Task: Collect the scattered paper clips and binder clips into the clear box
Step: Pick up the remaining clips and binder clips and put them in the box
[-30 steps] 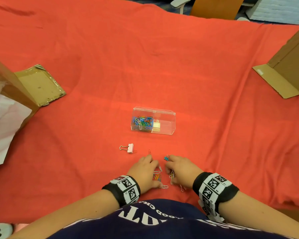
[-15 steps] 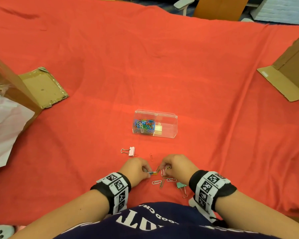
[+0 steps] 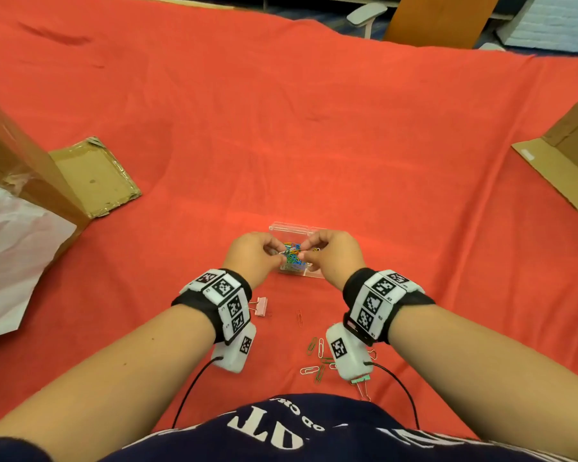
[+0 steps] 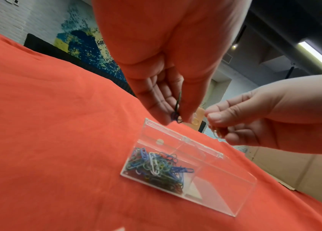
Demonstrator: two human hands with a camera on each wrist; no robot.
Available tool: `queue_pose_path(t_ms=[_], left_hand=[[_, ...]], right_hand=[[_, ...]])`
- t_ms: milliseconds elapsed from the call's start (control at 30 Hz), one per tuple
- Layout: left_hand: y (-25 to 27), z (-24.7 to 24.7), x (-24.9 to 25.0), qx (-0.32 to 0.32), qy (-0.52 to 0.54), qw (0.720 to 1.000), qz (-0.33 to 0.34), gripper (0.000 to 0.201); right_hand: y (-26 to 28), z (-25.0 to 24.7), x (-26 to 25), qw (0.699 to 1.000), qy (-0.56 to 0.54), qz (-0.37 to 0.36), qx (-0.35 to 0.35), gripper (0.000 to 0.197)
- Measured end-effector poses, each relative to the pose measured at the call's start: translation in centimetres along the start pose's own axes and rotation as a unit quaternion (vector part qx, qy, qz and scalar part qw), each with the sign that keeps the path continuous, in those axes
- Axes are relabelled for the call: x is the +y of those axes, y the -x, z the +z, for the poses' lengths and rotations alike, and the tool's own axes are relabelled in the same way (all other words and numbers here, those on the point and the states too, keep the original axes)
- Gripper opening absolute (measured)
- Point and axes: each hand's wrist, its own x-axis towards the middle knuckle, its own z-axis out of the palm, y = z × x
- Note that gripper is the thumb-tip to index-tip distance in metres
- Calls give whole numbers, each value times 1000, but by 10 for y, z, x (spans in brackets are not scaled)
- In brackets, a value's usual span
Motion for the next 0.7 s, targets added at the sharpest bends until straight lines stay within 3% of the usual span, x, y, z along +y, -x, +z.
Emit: queue_pose_path(t_ms=[100,200,333,400,467,567,700], left_hand=[[-8,0,7,12,-9,1000,4,10],[-12,1,6,-1,-3,1000,-5,23],[-5,-3,-7,-5,-53,999,-8,21],[6,-5,-16,-34,-91,995,5,16],[19,-2,-26,-94,-140,985,25,14],[36,7,-42,-186,-231,954,49,27],[48,13,-54,-203,-269,938,82,29]], right_hand=[[-8,6,-6,999,-27,17,15,28],[-7,7,-10,1000,19,5,21,11],[4,0,-8,984,154,-88,6,14],[12,-2,-1,970,200,-129,-48,10],[22,0,9,943,261,-150,-144,14],[37,10,31,874,366,-179,-263,32],[59,19,56,817,430,-203,-325,44]])
